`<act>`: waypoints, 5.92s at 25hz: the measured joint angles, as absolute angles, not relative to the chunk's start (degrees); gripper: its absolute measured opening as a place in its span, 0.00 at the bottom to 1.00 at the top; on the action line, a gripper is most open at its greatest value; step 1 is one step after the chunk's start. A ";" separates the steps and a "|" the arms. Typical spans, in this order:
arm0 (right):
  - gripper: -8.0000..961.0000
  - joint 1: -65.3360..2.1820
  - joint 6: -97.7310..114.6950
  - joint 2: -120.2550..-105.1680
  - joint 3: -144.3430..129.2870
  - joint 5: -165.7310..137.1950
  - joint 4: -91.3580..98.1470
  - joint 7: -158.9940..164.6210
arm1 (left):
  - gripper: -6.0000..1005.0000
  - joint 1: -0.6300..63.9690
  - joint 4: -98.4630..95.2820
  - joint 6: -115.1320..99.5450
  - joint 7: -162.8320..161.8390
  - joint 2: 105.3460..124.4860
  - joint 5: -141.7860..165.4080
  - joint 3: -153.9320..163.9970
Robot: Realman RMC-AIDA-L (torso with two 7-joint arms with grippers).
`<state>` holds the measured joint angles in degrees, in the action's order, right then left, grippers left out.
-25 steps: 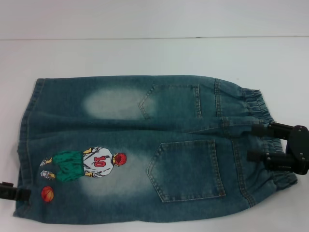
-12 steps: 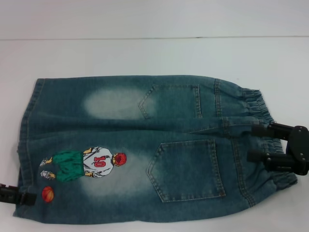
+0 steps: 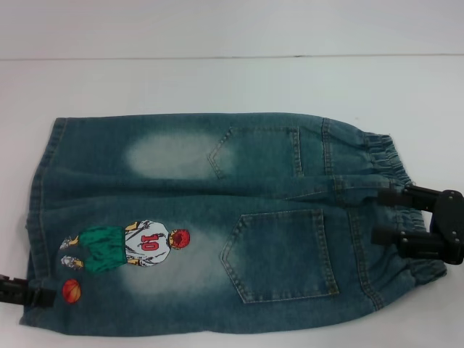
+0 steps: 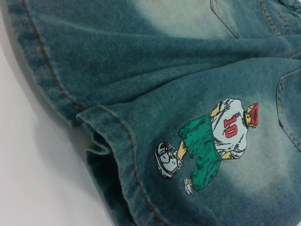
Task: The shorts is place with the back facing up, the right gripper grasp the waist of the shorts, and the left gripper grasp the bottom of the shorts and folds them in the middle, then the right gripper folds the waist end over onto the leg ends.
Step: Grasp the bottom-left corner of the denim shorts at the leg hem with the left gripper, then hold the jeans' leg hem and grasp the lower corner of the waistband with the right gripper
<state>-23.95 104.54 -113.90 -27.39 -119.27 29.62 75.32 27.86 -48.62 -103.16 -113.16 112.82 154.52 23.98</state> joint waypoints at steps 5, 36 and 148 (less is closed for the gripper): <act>0.92 -23.76 104.59 -113.98 -27.33 -119.27 29.62 75.32 | 0.85 27.79 -47.44 -102.66 -112.95 112.85 154.52 24.00; 0.92 -23.66 105.14 -114.01 -26.71 -119.27 29.62 75.14 | 0.86 27.60 -46.13 -103.06 -111.93 113.12 155.60 24.04; 0.92 -23.90 106.97 -113.73 -23.91 -119.18 30.15 75.33 | 0.47 28.82 -45.49 -104.10 -114.26 113.10 159.00 23.25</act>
<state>-23.90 106.97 -113.73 -23.91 -119.18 30.15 75.33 28.82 -45.49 -104.10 -114.26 113.10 159.00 23.25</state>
